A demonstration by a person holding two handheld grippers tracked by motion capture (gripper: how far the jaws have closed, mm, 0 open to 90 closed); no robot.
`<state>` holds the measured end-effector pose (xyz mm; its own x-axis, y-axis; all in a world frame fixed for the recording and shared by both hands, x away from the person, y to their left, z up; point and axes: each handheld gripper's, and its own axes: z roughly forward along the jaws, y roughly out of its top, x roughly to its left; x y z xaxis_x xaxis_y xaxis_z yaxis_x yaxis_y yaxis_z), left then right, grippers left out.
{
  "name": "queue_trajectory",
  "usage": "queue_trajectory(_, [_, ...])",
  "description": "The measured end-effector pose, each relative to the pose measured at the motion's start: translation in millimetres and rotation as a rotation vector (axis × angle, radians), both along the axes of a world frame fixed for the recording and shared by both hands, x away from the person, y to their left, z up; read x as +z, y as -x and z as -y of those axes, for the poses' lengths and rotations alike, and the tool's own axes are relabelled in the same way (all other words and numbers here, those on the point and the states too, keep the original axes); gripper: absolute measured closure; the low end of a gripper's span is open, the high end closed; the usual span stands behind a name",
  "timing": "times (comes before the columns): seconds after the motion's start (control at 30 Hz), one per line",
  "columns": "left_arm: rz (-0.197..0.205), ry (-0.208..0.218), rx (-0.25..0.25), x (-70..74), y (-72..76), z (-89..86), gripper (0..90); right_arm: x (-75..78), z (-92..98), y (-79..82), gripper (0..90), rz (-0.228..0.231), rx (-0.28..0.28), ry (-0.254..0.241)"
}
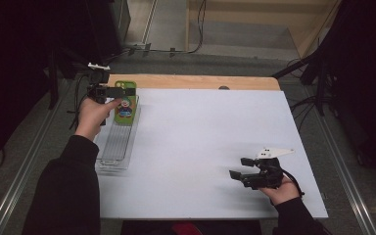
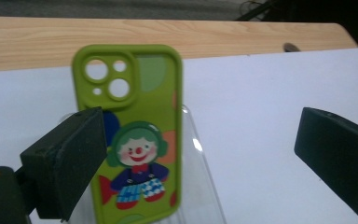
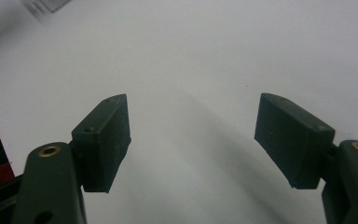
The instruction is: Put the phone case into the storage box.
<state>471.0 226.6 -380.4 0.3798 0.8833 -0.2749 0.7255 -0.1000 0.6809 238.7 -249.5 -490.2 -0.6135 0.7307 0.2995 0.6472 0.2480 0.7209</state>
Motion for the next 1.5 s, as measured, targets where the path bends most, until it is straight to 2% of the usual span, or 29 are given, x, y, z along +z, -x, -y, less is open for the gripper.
queue_trajectory(0.13, [-0.009,0.019,-0.044,2.8,5.3,3.2,4.2,-0.3,-0.1,-0.4,25.0,-0.001,0.005,0.0])
queue_trajectory(0.23, [-0.015,0.018,-0.073,4.2,9.4,7.8,5.2,-0.4,-0.2,-0.5,25.0,-0.001,0.005,0.0])
queue_trajectory(0.37, [-0.047,0.061,-0.122,5.5,15.3,15.2,5.3,-0.5,0.2,-0.6,25.0,-0.004,0.004,-0.002])
queue_trajectory(0.5, [-0.047,0.048,-0.176,7.7,21.7,25.2,5.7,-0.5,0.8,-1.0,25.0,-0.002,0.0,-0.004])
queue_trajectory(0.63, [-0.047,0.061,-0.215,7.7,28.2,33.4,6.3,-0.6,0.7,-1.1,25.0,-0.004,0.001,-0.003])
queue_trajectory(0.7, [-0.058,0.084,-0.228,7.3,30.9,36.8,7.0,-0.6,0.8,-1.2,24.9,-0.005,0.003,-0.001])
queue_trajectory(0.8, [-0.053,0.08,-0.254,7.3,34.9,41.9,7.0,-0.9,0.9,-1.3,25.0,-0.007,0.003,0.0])
queue_trajectory(0.93, [-0.049,0.087,-0.284,5.2,39.3,48.0,8.2,-0.8,1.0,-1.3,24.9,-0.007,0.004,0.0])
queue_trajectory(1.0, [-0.051,0.084,-0.302,3.1,41.6,50.7,14.7,-0.8,1.2,-1.2,25.0,-0.007,0.002,-0.001])
queue_trajectory(1.07, [-0.068,0.091,-0.332,0.1,44.1,52.5,14.7,-0.9,1.4,-1.3,24.9,-0.004,0.002,-0.002])
queue_trajectory(1.13, [-0.065,0.092,-0.352,-3.4,47.0,54.0,14.8,-0.8,1.4,-1.2,25.0,-0.004,0.002,-0.003])
queue_trajectory(1.2, [-0.063,0.08,-0.354,-6.1,49.8,56.1,14.9,-1.0,1.2,-1.4,24.9,-0.009,0.002,-0.004])
queue_trajectory(1.3, [-0.062,0.095,-0.363,-9.5,53.9,57.7,14.9,-0.8,1.3,-1.4,25.0,-0.005,0.003,-0.003])
queue_trajectory(1.5, [-0.05,0.085,-0.394,-15.5,65.6,59.7,15.2,-0.9,1.5,-1.5,24.9,-0.006,0.001,-0.005])
